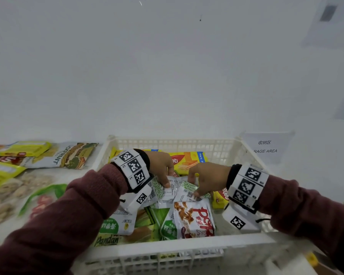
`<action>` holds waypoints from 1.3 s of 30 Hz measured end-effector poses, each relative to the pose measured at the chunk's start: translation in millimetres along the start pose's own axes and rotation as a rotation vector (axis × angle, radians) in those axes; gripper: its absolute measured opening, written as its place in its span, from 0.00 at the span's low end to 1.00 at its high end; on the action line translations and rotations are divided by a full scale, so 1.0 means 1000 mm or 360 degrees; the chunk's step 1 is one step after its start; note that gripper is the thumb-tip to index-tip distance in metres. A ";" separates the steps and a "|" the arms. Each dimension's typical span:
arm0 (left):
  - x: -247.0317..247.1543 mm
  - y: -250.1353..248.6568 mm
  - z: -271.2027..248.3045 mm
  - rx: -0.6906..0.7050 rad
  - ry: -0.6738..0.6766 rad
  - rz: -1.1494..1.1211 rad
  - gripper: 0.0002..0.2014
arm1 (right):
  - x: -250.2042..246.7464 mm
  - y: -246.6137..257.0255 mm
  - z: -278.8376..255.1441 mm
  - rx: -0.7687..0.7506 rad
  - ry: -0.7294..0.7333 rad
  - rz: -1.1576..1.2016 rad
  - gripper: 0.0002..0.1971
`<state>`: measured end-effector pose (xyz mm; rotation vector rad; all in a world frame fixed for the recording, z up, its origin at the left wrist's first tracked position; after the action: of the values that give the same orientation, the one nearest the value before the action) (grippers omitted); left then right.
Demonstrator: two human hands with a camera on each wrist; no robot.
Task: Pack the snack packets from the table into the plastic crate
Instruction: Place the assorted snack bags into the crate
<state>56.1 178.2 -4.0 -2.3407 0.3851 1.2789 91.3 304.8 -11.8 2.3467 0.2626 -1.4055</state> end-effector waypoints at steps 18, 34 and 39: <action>-0.033 0.006 -0.013 0.0224 -0.0765 -0.0559 0.05 | -0.093 -0.067 -0.046 0.0571 -0.0765 -0.0600 0.09; -0.025 -0.003 -0.007 0.0323 -0.0834 -0.0499 0.09 | -0.035 -0.107 0.013 0.0863 -0.0154 -0.0535 0.10; -0.025 -0.004 -0.007 0.0307 -0.0867 -0.0464 0.10 | -0.029 -0.098 0.019 0.0786 -0.0150 -0.0541 0.16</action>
<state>49.4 178.8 21.6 -1.7202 -0.0116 1.5744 27.2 386.3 -17.2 2.7072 0.3305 -1.9200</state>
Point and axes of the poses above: each hand's wrist, its own z-axis towards the middle knuckle, its own x-axis out of the palm, y = z × x, the point moved 4 cm from there along z, towards the middle knuckle, and after that the axes turned 4 degrees about y, right-handed, at the moved point
